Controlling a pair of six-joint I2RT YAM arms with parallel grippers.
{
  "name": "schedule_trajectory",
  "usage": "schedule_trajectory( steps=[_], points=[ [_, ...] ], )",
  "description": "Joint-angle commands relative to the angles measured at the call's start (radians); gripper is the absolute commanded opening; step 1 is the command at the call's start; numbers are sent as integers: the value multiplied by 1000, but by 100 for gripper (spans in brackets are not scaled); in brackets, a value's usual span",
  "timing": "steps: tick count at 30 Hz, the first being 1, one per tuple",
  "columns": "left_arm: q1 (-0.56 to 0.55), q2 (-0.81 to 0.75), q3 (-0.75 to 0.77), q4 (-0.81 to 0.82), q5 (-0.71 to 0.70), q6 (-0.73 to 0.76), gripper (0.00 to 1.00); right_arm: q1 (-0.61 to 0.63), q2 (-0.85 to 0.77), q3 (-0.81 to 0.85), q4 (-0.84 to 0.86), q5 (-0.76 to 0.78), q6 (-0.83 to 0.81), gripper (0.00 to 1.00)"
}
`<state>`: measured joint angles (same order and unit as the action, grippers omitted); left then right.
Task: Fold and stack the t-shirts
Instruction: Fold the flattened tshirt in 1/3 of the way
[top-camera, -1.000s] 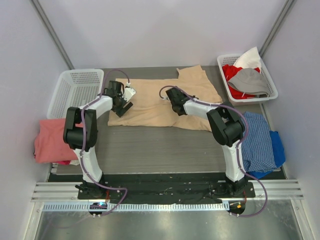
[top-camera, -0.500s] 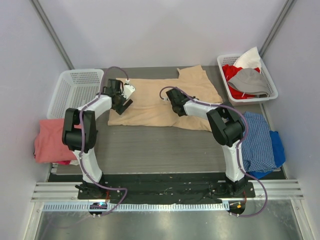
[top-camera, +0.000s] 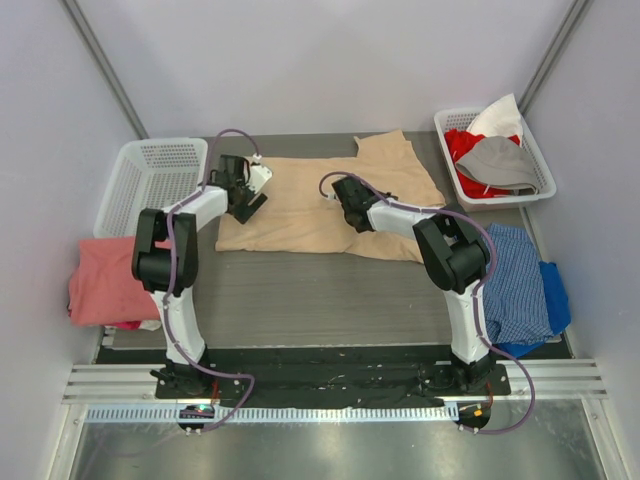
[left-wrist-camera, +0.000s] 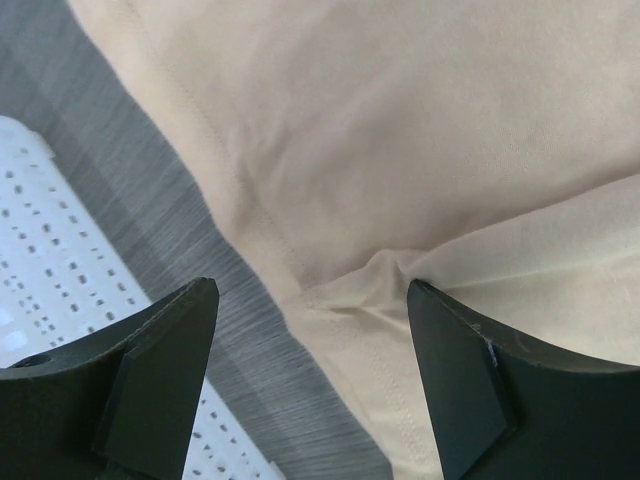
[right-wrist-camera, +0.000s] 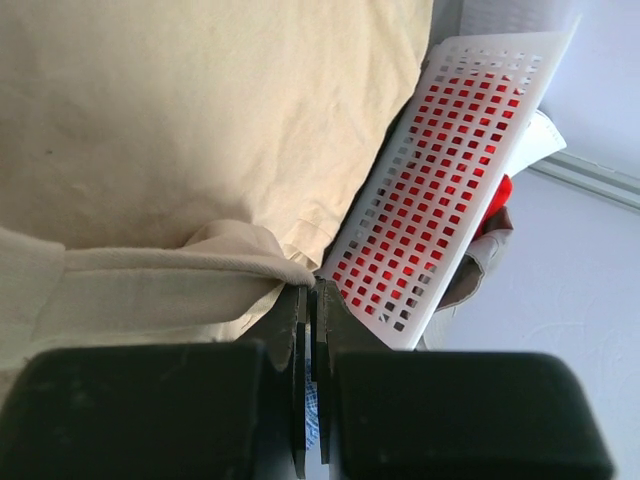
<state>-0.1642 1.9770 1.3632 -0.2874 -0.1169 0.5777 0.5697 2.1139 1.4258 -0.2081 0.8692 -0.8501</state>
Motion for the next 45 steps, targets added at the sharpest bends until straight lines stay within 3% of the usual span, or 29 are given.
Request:
schedule_trajectory(
  steps=[1,20,25,29,37,39,40,43,45],
  points=[
    [-1,37,43,45,-23,-19,81,1,-65,-4,90,73,-38,1],
    [-5,3,13,27,-23,-6,81,27,-46,-33,349,182,-167,1],
    [-5,-1,8,25,-18,-12,81,30,3,-22,418,200,-239,1],
    [-5,-10,-3,24,-18,-4,81,29,47,-19,570,220,-329,1],
    [-5,-23,-10,17,-17,1,81,27,146,22,665,251,-414,1],
    [-5,-29,-10,14,-18,7,81,25,158,15,677,255,-422,9],
    [-5,-30,-10,14,-18,7,81,27,162,9,687,260,-423,21],
    [-4,-35,-10,11,-15,7,81,21,150,4,668,266,-388,39],
    [-3,-41,-10,7,-12,7,81,18,132,2,642,266,-353,43]
  ],
)
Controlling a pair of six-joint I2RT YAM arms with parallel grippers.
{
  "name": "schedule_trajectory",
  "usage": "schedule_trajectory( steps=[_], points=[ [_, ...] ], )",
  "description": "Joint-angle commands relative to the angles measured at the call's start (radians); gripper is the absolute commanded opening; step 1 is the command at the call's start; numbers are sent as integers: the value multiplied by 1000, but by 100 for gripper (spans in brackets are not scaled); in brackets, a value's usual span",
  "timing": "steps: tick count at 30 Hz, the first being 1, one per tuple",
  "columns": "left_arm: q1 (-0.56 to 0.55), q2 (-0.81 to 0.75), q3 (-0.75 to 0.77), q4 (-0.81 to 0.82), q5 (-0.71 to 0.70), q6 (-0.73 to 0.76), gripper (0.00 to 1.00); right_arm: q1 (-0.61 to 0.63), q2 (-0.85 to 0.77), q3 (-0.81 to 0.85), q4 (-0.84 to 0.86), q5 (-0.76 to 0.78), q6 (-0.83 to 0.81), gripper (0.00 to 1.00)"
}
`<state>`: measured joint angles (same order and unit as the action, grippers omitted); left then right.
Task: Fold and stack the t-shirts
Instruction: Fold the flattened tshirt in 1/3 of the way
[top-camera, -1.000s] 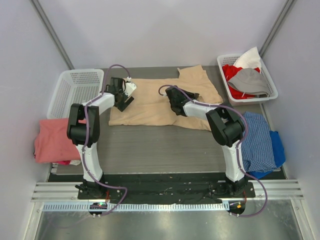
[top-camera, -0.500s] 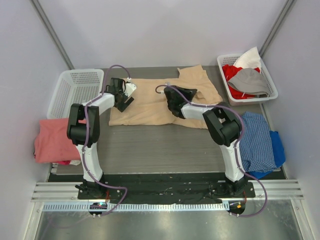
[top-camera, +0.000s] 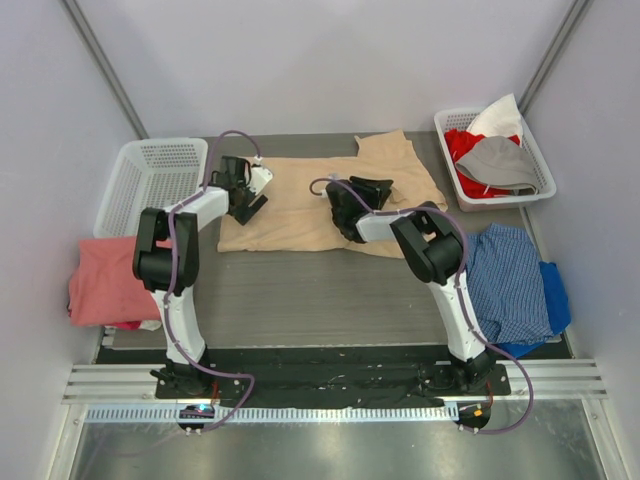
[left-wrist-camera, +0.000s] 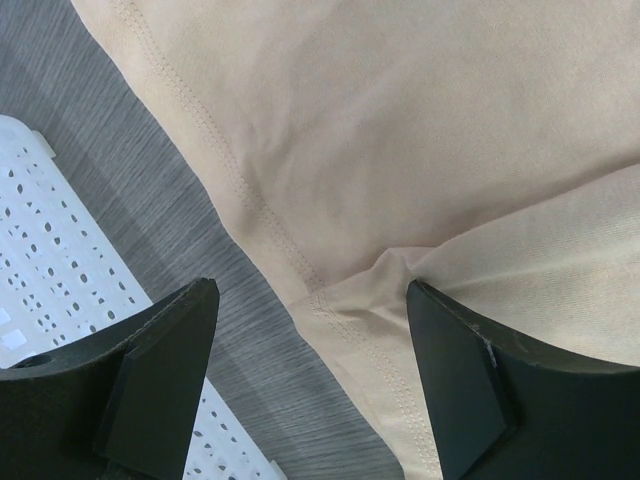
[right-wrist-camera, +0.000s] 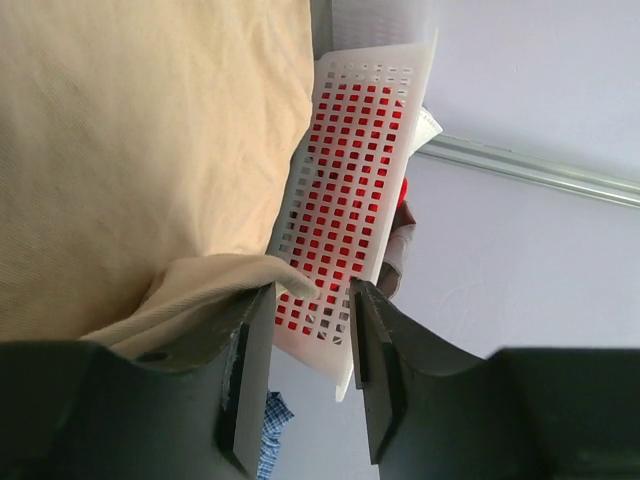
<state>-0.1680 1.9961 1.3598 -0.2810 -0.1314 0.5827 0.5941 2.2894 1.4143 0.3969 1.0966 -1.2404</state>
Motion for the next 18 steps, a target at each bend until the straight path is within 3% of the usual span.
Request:
schedule_trajectory(
  steps=[1,6,18],
  points=[
    [1,-59,-8,-1,7,-1,81,-10,-65,12,20,36,65,48],
    [-2,-66,-19,-1,13,-6,81,-14,-157,-8,-62,17,177,58],
    [-1,-94,-57,3,24,-9,81,-103,-447,-80,-625,-180,663,63]
  ],
)
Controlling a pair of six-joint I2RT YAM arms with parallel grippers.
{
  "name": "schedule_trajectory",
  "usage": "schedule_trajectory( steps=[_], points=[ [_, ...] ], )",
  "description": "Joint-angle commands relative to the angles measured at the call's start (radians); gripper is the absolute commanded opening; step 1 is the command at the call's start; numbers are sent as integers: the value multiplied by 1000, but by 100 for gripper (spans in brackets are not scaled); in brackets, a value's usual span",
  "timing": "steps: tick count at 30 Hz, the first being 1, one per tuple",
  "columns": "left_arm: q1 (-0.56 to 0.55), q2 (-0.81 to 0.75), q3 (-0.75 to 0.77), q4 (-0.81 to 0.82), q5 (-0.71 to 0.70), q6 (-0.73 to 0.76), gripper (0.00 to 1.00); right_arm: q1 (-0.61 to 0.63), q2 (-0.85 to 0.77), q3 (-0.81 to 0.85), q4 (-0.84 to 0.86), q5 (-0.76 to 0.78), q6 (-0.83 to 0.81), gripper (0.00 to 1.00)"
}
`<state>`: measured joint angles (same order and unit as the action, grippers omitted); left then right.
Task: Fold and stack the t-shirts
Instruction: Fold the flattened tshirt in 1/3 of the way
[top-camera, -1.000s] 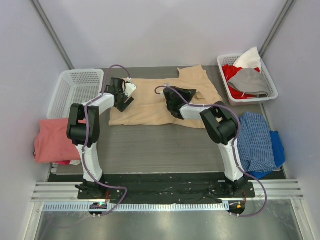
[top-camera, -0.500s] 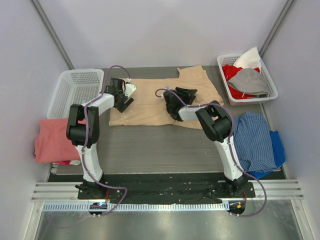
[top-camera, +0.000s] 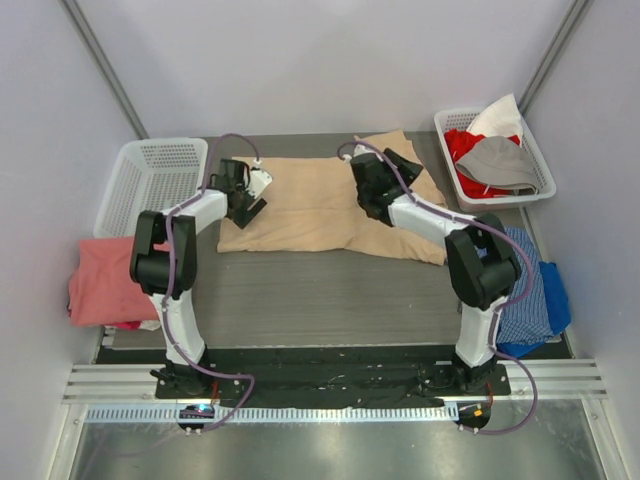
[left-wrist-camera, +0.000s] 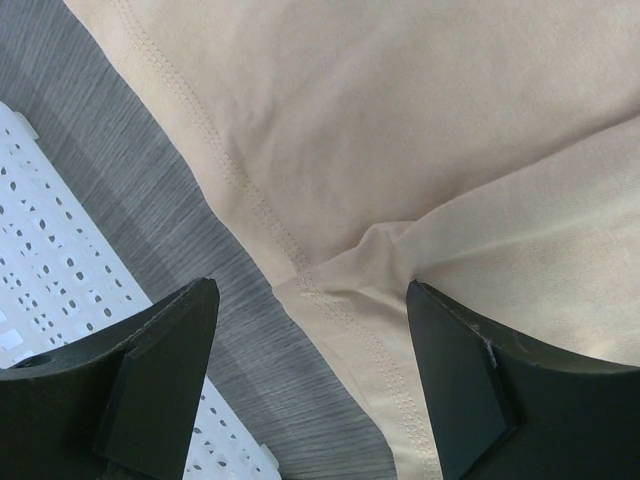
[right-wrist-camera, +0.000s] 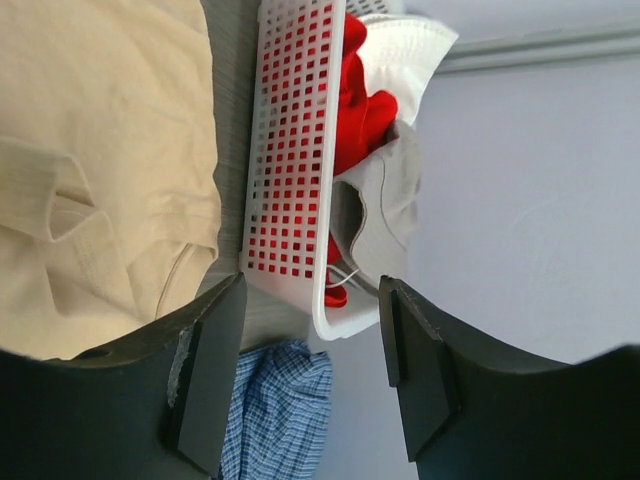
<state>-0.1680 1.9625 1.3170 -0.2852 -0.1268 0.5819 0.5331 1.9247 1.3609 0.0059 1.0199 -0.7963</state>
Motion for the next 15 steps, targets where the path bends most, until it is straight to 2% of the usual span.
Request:
schedule_trajectory(
  steps=[1,10,15],
  points=[
    [-1,-68,-18,8,19,-8,81,-67,-93,-37,-254,-124,236,63],
    [-1,-125,-47,-17,26,-14,81,-150,-164,-163,-366,-374,353,63],
    [-2,-145,-55,-51,36,-24,82,-162,-150,-194,-380,-434,376,63]
  ],
)
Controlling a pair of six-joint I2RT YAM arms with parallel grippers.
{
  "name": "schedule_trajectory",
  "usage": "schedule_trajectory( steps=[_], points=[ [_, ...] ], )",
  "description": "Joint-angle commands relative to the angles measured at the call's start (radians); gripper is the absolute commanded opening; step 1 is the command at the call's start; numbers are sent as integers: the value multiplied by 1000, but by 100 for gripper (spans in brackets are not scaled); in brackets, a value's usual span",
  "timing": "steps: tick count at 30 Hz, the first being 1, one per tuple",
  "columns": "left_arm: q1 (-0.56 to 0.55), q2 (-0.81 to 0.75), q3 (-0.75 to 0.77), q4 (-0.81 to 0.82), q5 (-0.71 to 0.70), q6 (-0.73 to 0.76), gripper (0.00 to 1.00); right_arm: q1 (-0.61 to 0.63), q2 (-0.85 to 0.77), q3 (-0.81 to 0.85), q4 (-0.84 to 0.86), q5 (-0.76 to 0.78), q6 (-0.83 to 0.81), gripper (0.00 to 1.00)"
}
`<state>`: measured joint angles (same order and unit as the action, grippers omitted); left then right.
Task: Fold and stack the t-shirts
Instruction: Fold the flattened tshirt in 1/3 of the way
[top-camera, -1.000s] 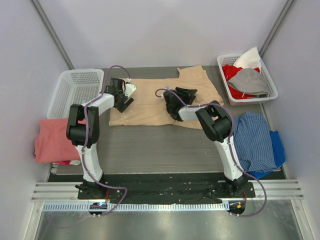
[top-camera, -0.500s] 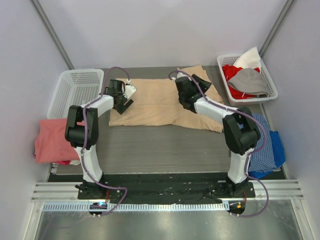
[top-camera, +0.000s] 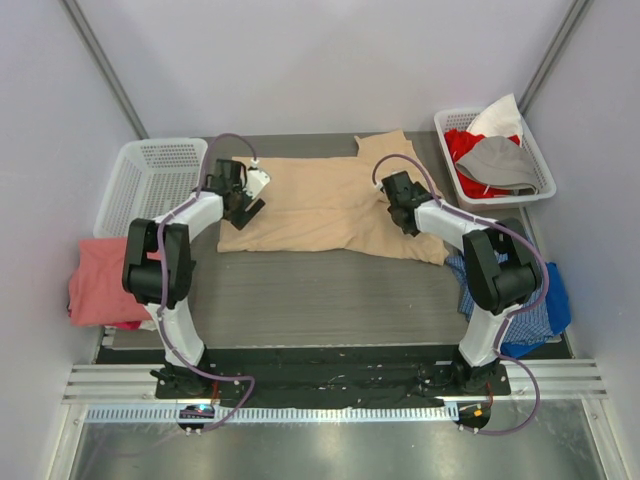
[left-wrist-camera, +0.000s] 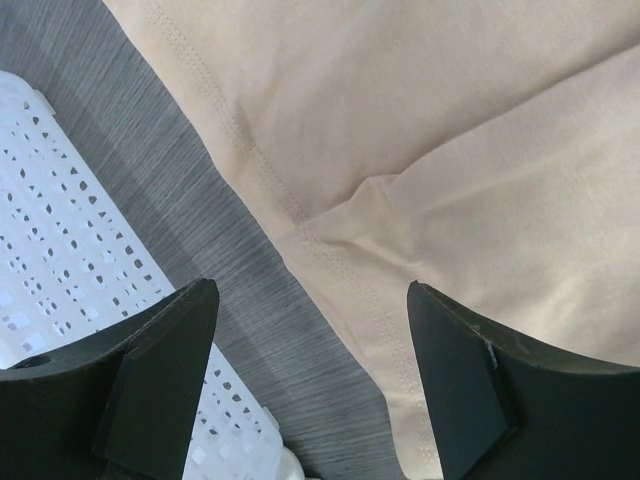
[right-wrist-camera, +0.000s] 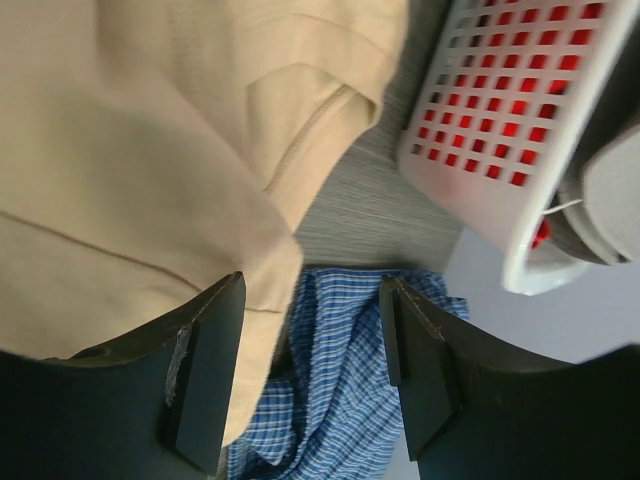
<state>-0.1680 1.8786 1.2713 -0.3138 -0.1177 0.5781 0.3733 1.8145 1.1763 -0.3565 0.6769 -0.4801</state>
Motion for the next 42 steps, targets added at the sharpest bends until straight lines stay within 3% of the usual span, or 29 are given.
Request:
schedule_trajectory(
  steps=[1,13,24,32,42],
  points=[
    [-2,-62,-9,-25,29,-18,82,-2,-37,-12,-18,-108,66,63],
    [-10,22,32,-90,55,-24,82,-27,-38,-9,-91,-246,113,63],
    [-8,142,68,-79,-23,6,81,-80,40,-41,-90,-292,48,62],
    [-8,103,-1,-71,-33,19,81,-80,9,-96,-93,-335,11,62],
    [-11,19,-111,-110,-37,45,81,-80,-52,-138,-225,-488,-93,63]
  ],
)
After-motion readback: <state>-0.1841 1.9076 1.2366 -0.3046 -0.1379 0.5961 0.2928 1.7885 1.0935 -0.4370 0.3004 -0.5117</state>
